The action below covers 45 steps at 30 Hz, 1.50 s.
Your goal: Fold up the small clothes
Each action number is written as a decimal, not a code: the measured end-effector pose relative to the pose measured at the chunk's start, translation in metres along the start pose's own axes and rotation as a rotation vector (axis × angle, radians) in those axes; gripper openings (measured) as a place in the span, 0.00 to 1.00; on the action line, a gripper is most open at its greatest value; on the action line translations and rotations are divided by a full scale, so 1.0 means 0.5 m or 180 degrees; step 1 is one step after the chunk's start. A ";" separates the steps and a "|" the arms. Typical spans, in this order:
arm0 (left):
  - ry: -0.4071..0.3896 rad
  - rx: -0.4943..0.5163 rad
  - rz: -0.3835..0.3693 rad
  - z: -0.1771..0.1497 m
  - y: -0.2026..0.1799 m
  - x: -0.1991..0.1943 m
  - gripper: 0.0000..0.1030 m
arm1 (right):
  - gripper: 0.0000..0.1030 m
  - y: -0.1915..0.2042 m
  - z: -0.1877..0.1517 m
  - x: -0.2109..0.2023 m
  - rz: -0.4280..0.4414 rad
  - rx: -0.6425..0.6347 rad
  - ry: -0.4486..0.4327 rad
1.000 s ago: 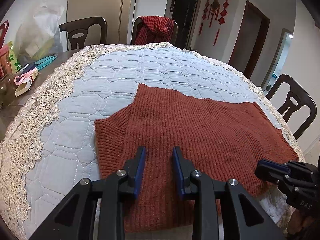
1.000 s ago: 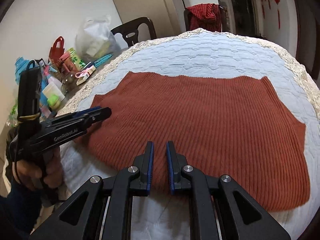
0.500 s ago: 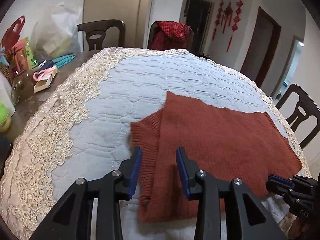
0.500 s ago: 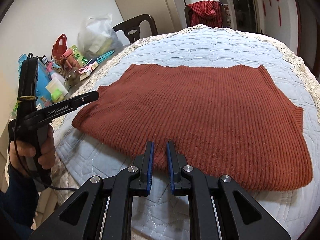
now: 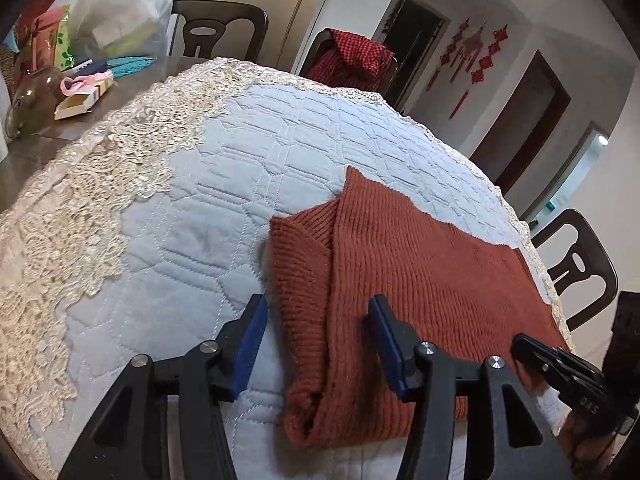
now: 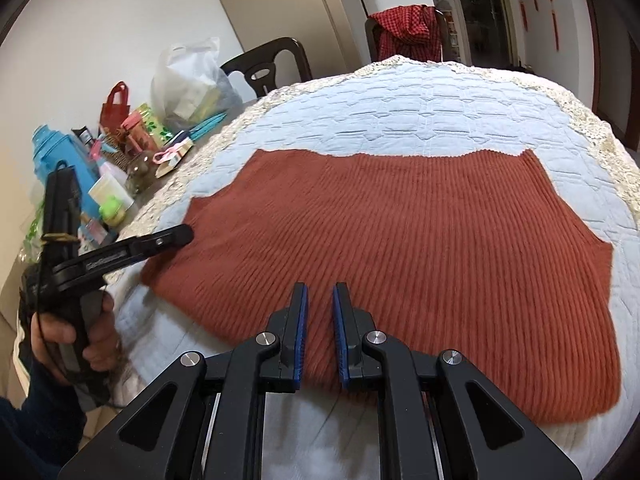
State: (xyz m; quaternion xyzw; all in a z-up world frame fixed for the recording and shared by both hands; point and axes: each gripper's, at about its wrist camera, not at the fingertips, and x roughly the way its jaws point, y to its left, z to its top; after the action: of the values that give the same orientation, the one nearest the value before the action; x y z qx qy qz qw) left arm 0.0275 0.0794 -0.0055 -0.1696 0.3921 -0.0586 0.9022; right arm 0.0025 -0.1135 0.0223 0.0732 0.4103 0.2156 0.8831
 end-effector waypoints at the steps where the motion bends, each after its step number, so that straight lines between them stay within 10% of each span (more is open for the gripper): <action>1: 0.0007 -0.0021 -0.0015 0.003 0.000 0.005 0.54 | 0.12 -0.002 0.005 0.004 0.0013 0.0015 0.0000; 15: 0.0121 -0.0184 -0.0194 -0.003 -0.007 0.011 0.51 | 0.12 -0.017 0.047 0.043 0.0021 0.0148 0.0063; 23: 0.0132 -0.0105 -0.0179 0.003 -0.010 0.016 0.22 | 0.23 0.009 -0.003 -0.005 0.0149 -0.0012 0.0081; 31: 0.0053 -0.0102 -0.0366 0.029 -0.029 -0.014 0.17 | 0.23 -0.097 -0.006 -0.036 -0.0108 0.0529 -0.0089; 45: 0.0084 0.0603 -0.1303 0.068 -0.330 -0.003 0.16 | 0.23 -0.154 -0.049 -0.117 -0.0169 0.0739 -0.0274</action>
State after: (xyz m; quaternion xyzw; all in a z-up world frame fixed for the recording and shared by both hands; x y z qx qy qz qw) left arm 0.0556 -0.0656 0.0753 -0.1594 0.3540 -0.2792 0.8782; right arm -0.0246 -0.2095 0.0235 0.1732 0.3960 0.1399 0.8909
